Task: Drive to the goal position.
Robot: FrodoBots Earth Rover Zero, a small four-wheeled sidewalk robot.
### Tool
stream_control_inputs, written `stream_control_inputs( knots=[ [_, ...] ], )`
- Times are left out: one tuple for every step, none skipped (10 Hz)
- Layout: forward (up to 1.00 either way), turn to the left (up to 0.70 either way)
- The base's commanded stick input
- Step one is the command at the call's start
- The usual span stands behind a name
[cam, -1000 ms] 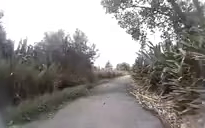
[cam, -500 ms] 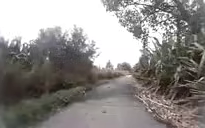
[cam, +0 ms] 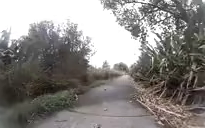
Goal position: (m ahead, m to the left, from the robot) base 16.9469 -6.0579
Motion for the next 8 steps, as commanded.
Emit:
stream_control_inputs(
  knots=[
    [0.85,0.00],
    [0.85,0.00],
    [0.85,-0.34],
    [0.85,-0.34],
    [0.85,-0.34],
    [0.85,-0.34],
    [0.85,-0.34],
    [0.85,-0.23]
  ],
)
